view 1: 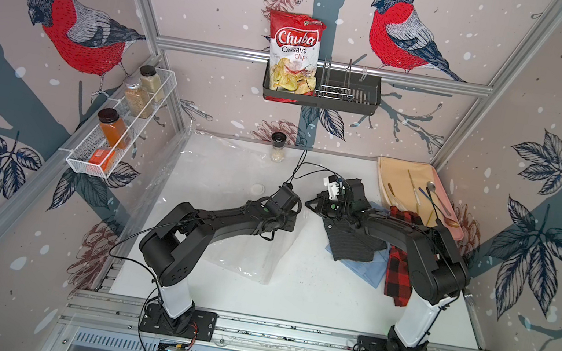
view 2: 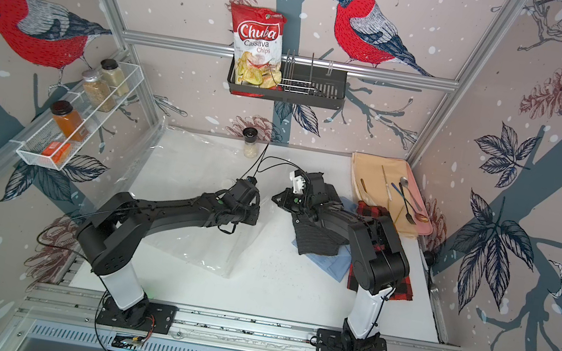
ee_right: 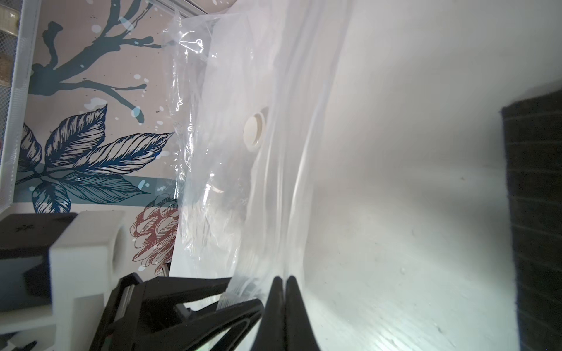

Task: Place the folded shirt into the vacuum bag
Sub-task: Open the vacuum bag at the center of the board.

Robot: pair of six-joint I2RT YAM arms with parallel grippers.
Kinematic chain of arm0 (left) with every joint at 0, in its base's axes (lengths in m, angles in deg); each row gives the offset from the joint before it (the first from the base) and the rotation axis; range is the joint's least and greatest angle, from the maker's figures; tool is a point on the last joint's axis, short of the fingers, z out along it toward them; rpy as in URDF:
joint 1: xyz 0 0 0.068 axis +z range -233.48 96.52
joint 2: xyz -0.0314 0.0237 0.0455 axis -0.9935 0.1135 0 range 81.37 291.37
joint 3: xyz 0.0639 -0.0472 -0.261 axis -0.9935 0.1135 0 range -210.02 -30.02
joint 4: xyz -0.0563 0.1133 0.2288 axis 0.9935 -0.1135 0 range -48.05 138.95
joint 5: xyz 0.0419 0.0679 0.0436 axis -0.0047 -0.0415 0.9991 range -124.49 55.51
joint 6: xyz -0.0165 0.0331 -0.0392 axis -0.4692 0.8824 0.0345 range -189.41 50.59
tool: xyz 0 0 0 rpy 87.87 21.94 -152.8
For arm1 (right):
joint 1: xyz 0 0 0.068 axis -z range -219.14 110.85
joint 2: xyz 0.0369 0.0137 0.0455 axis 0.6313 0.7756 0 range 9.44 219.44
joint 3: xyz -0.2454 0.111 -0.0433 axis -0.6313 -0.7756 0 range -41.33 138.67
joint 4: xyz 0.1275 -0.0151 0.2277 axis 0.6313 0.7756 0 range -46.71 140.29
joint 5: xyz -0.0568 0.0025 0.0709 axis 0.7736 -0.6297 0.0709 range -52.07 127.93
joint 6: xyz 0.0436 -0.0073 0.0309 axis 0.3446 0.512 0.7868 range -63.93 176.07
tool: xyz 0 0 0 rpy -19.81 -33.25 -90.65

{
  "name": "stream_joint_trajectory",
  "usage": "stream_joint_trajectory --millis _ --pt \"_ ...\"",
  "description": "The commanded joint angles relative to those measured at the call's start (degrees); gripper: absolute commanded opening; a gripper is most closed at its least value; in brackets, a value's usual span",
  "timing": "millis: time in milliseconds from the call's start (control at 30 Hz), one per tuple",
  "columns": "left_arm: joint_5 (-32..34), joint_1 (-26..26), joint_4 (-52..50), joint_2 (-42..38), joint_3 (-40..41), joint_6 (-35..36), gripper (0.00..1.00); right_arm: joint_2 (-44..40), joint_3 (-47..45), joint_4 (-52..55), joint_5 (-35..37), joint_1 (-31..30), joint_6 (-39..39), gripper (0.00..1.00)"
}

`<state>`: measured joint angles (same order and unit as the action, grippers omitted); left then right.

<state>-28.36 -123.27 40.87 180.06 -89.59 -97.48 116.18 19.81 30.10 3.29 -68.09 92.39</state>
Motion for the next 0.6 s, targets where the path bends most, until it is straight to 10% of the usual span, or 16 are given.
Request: stream_joint_trajectory --millis 0,300,433,567 --pt "1.3 -0.2 -0.2 0.1 -0.9 0.7 0.29 -0.6 -0.2 -0.5 0.3 -0.5 0.0 0.03" --pt "3.2 -0.4 -1.1 1.5 -3.7 2.4 0.43 -0.8 -0.8 0.0 0.6 -1.3 0.0 0.03" --pt "7.1 -0.4 -1.6 0.5 -3.5 2.4 0.00 -0.8 -1.2 1.6 2.3 -0.9 -0.4 0.02" --pt "12.7 -0.4 -4.0 -1.8 -3.3 2.3 0.00 -0.6 -2.0 2.3 3.3 0.2 -0.3 0.02"
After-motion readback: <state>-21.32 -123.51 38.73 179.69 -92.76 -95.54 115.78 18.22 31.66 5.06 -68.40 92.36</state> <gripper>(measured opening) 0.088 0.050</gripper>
